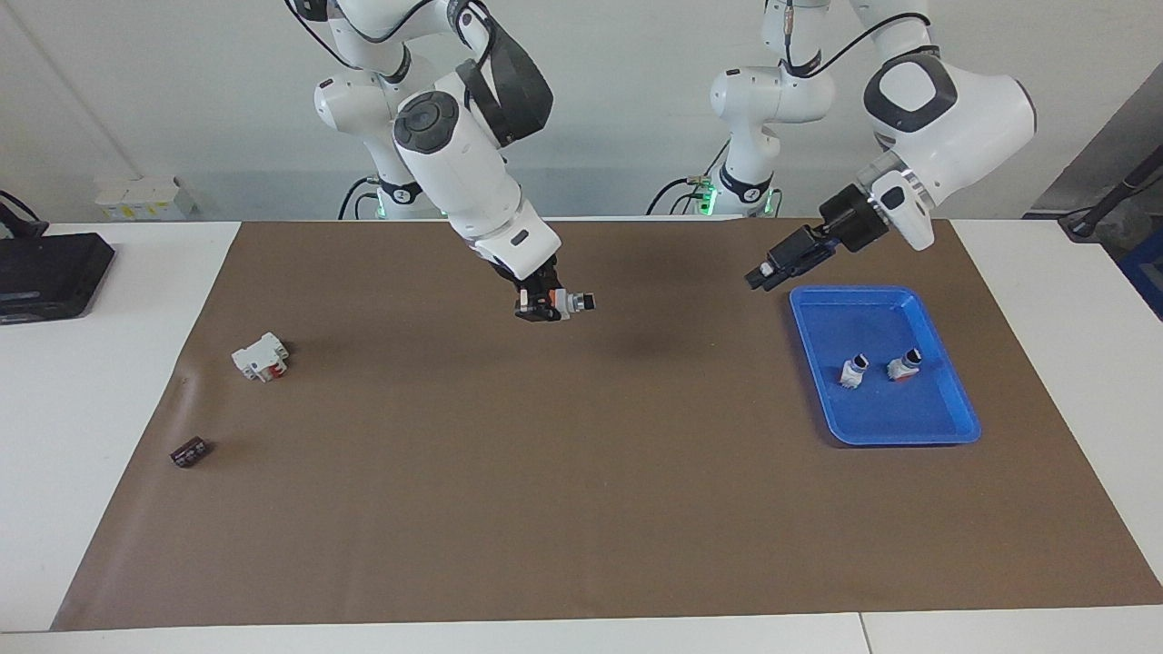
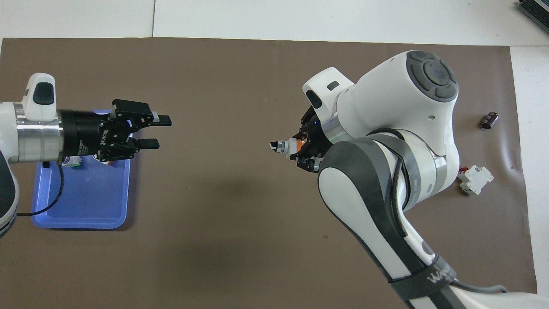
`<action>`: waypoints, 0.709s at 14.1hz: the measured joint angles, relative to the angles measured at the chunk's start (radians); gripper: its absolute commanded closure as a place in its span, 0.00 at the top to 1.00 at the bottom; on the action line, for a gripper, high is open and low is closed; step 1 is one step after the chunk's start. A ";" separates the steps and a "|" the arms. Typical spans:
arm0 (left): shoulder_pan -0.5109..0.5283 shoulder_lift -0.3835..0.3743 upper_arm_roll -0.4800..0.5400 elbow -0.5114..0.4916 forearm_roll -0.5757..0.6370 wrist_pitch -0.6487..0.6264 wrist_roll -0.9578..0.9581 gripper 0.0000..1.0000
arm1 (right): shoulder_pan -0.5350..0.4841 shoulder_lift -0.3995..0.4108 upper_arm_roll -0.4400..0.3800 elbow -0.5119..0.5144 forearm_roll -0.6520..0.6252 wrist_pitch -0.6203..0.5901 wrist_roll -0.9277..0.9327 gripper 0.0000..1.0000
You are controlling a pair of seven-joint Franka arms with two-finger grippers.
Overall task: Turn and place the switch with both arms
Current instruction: 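Bring the switch toward the left gripper while the left gripper reaches it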
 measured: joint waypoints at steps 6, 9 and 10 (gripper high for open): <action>-0.062 0.001 -0.001 -0.005 -0.056 0.047 -0.062 0.46 | 0.017 -0.012 0.012 -0.015 0.067 0.078 0.001 0.00; -0.089 0.013 -0.014 0.029 -0.056 0.056 -0.091 0.44 | 0.074 -0.012 0.016 -0.020 0.067 0.140 0.011 0.00; -0.090 0.023 -0.025 0.043 -0.056 0.056 -0.094 0.44 | 0.086 -0.012 0.016 -0.020 0.067 0.145 0.021 0.00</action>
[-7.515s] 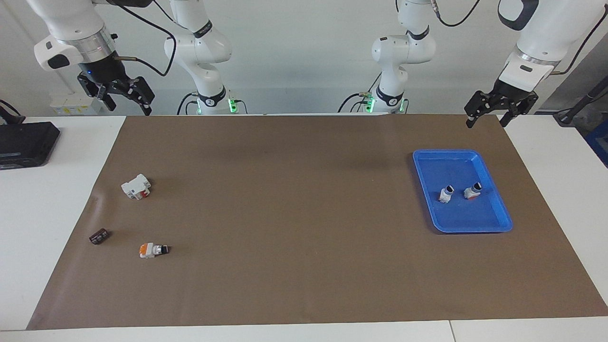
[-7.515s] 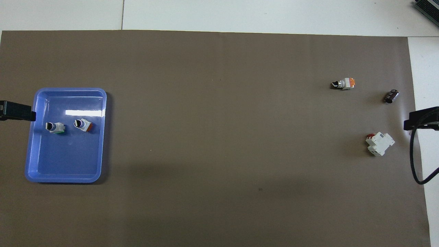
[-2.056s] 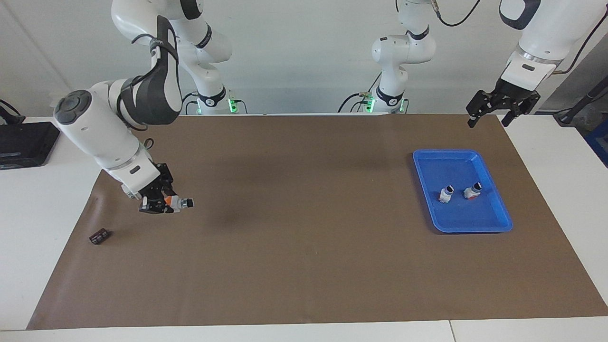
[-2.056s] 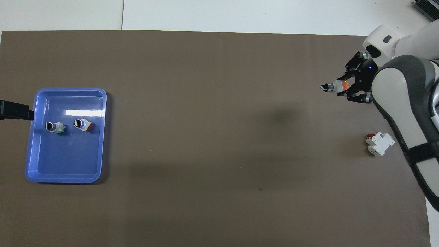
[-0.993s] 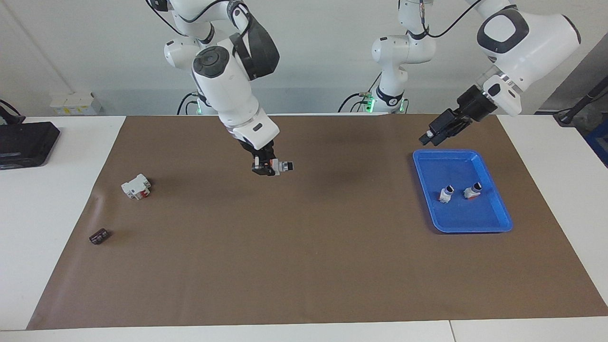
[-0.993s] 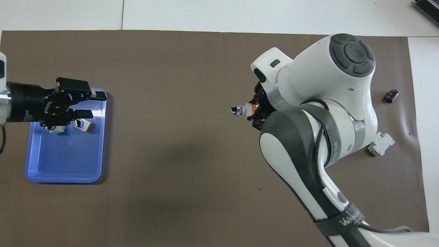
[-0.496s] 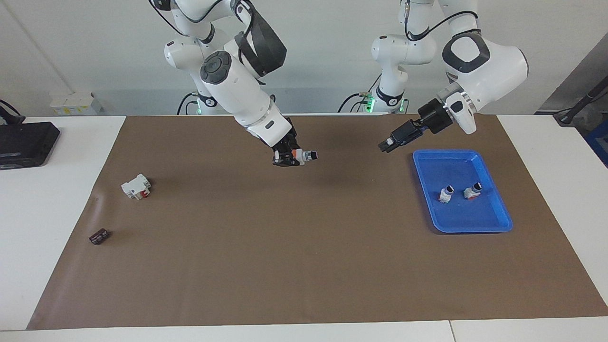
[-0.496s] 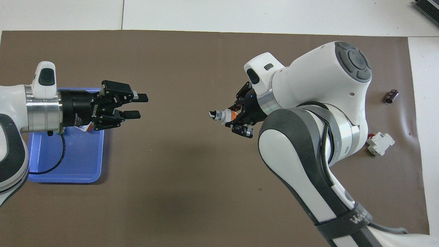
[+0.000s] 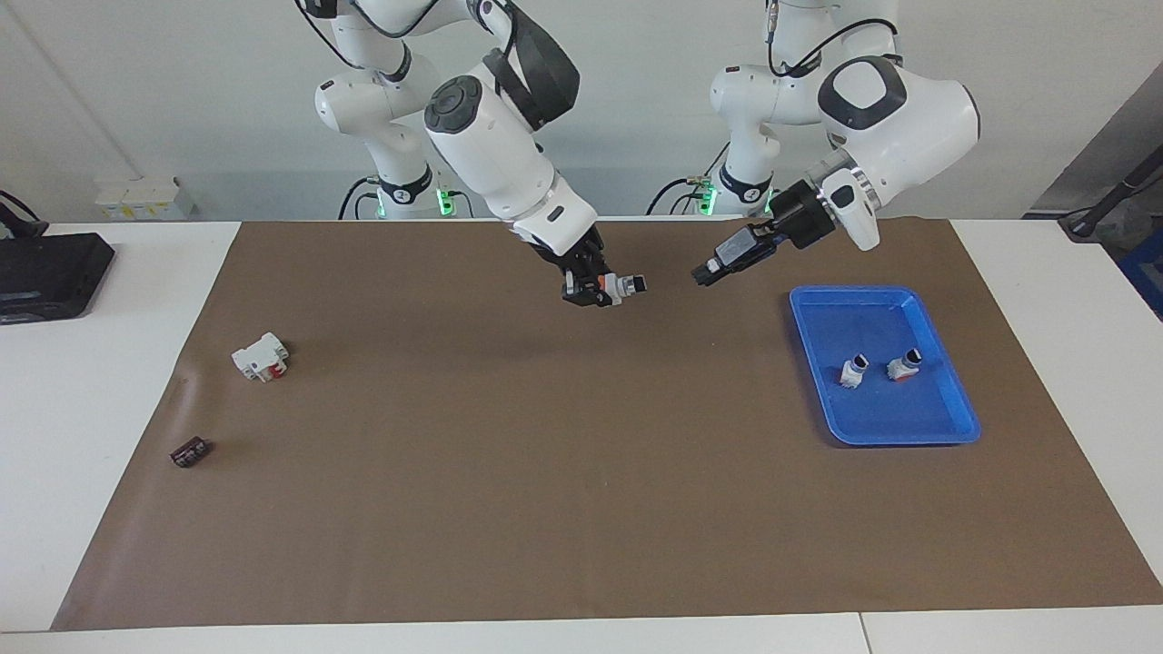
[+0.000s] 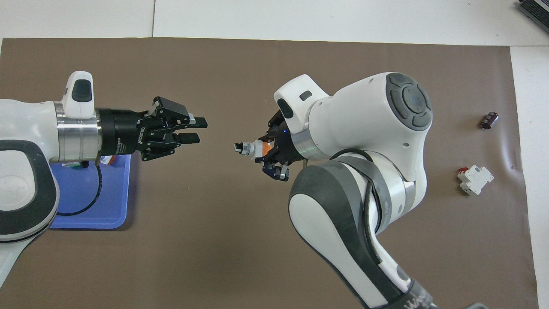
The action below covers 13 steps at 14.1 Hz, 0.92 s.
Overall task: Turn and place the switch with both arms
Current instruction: 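Bring the switch toward the left gripper while the left gripper reaches it, then close the left gripper on the switch's free end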
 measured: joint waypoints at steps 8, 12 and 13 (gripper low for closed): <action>-0.005 0.035 -0.012 0.022 0.028 -0.120 -0.006 0.38 | 0.021 0.000 -0.002 0.000 -0.001 0.021 0.028 0.00; -0.003 0.034 -0.009 0.023 0.038 -0.148 -0.006 0.36 | 0.021 -0.004 -0.002 0.000 -0.001 0.030 0.028 0.00; -0.004 0.034 -0.010 0.022 0.038 -0.148 -0.006 0.36 | 0.021 -0.004 -0.002 0.000 -0.001 0.030 0.028 0.00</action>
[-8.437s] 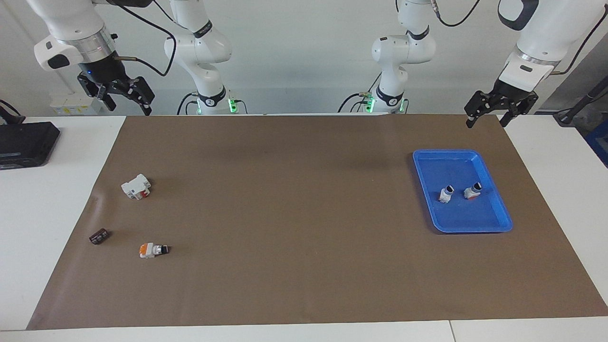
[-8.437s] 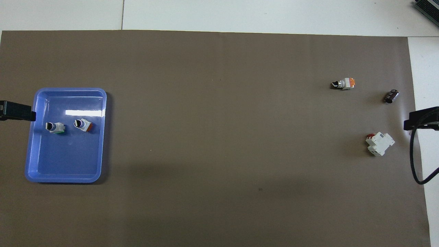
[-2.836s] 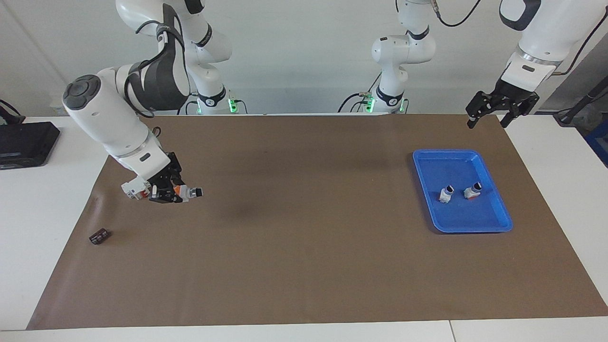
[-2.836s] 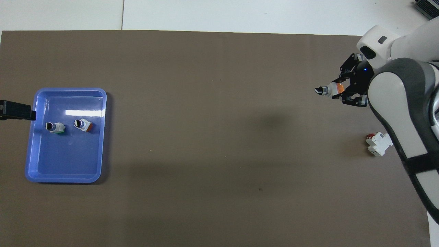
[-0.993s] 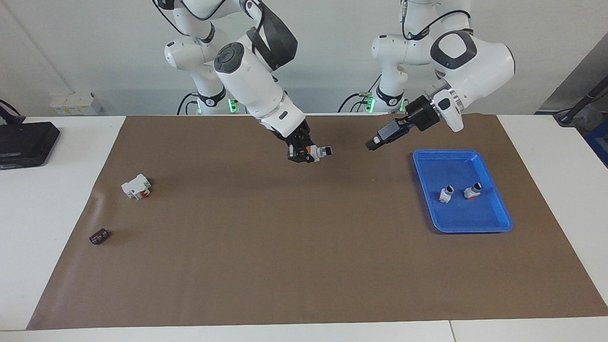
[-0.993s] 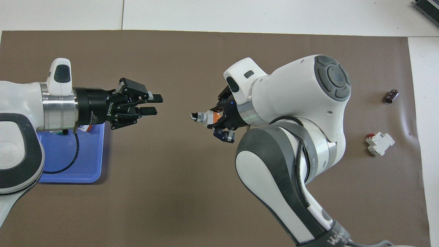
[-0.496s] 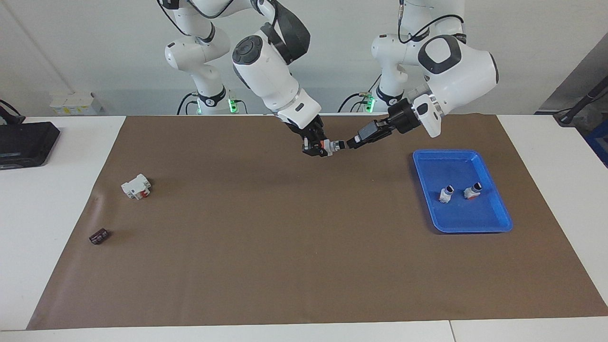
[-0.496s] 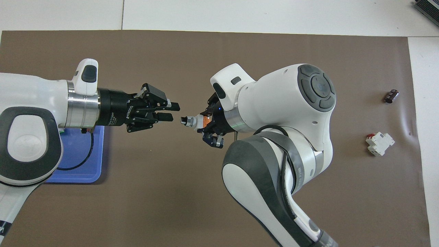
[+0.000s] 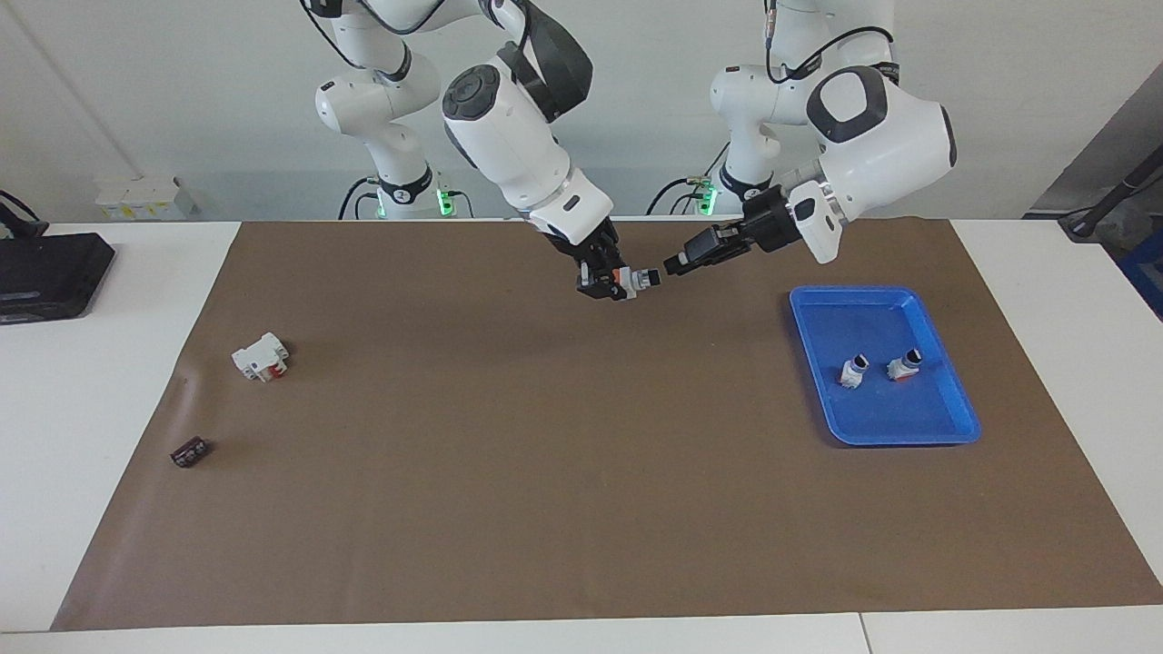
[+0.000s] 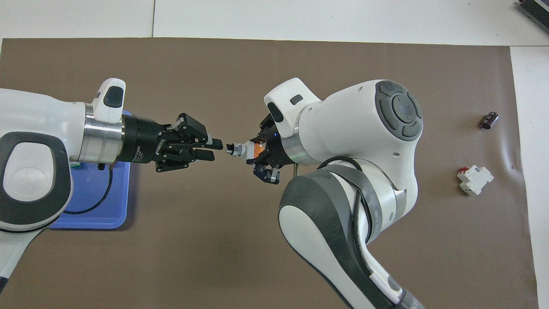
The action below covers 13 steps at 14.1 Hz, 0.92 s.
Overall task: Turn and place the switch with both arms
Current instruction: 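Close the left gripper on the switch's free end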
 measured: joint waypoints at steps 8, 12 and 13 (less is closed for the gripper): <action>-0.020 -0.001 -0.009 -0.018 -0.012 0.043 -0.005 0.33 | 0.000 -0.001 -0.001 -0.001 -0.003 0.000 0.000 0.00; -0.034 -0.002 -0.012 -0.024 -0.028 0.094 -0.008 0.32 | 0.000 -0.001 0.000 -0.001 -0.003 0.001 0.000 0.00; -0.044 -0.002 -0.012 -0.030 -0.035 0.117 -0.008 0.31 | 0.000 -0.001 0.000 -0.001 -0.003 0.001 0.000 0.00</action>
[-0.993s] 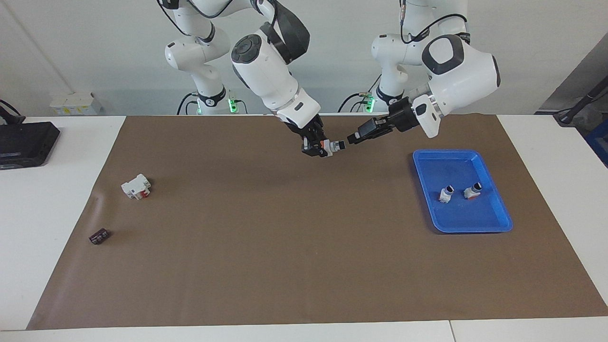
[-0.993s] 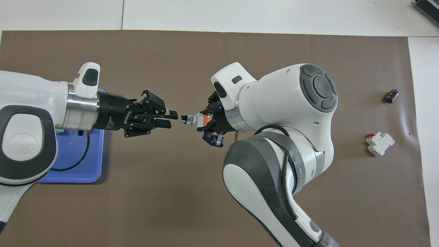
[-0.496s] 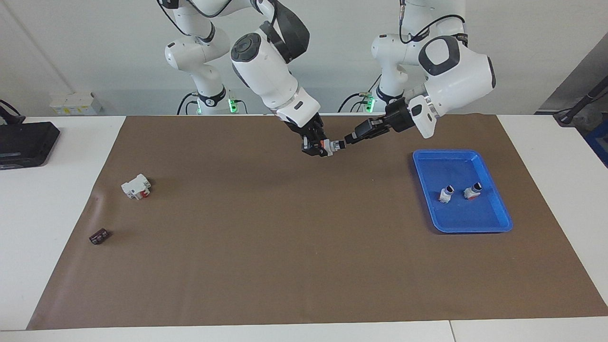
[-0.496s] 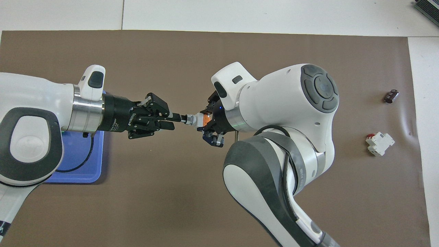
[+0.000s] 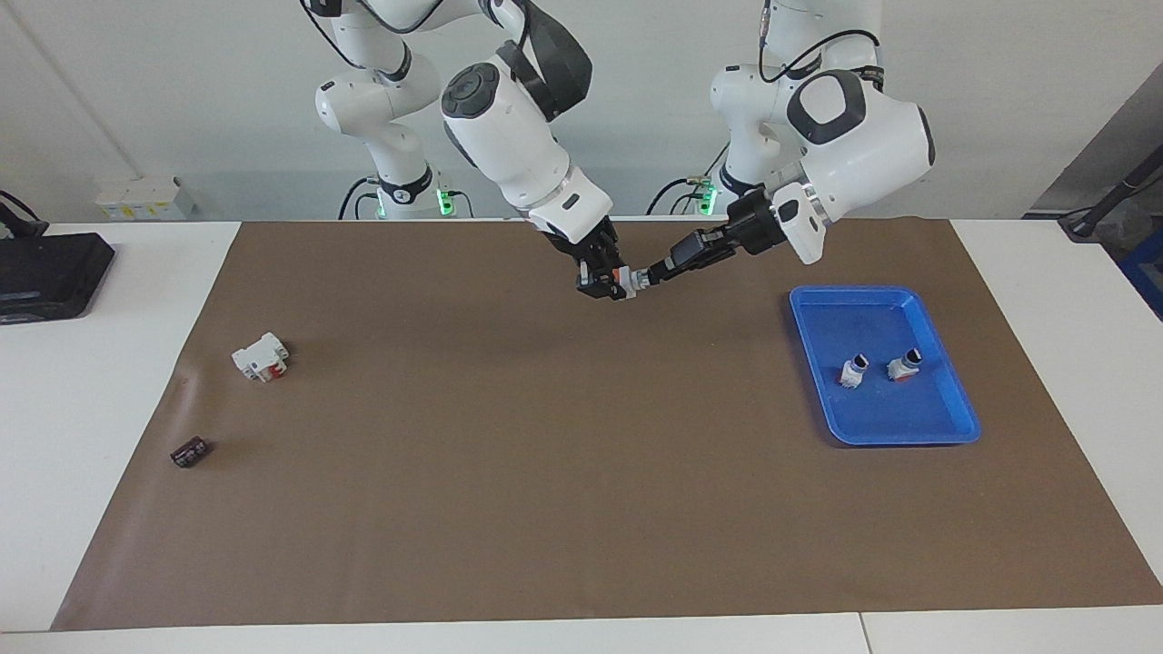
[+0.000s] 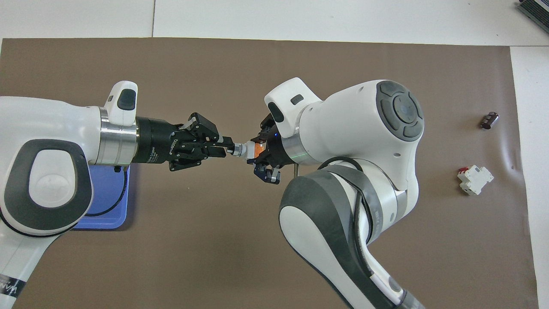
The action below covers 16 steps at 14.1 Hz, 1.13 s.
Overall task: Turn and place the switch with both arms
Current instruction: 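Close the left gripper on the switch's free end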
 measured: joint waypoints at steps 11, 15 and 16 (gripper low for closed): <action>-0.018 -0.004 0.002 -0.017 -0.020 0.031 -0.003 0.00 | -0.001 -0.001 -0.005 -0.007 -0.008 0.016 0.000 0.00; -0.018 -0.004 0.002 -0.017 -0.021 0.031 -0.003 0.00 | -0.001 -0.001 -0.005 -0.007 -0.008 0.017 0.000 0.00; -0.018 -0.004 0.002 -0.017 -0.021 0.031 -0.004 0.00 | -0.001 -0.001 -0.005 -0.007 -0.008 0.017 0.000 0.00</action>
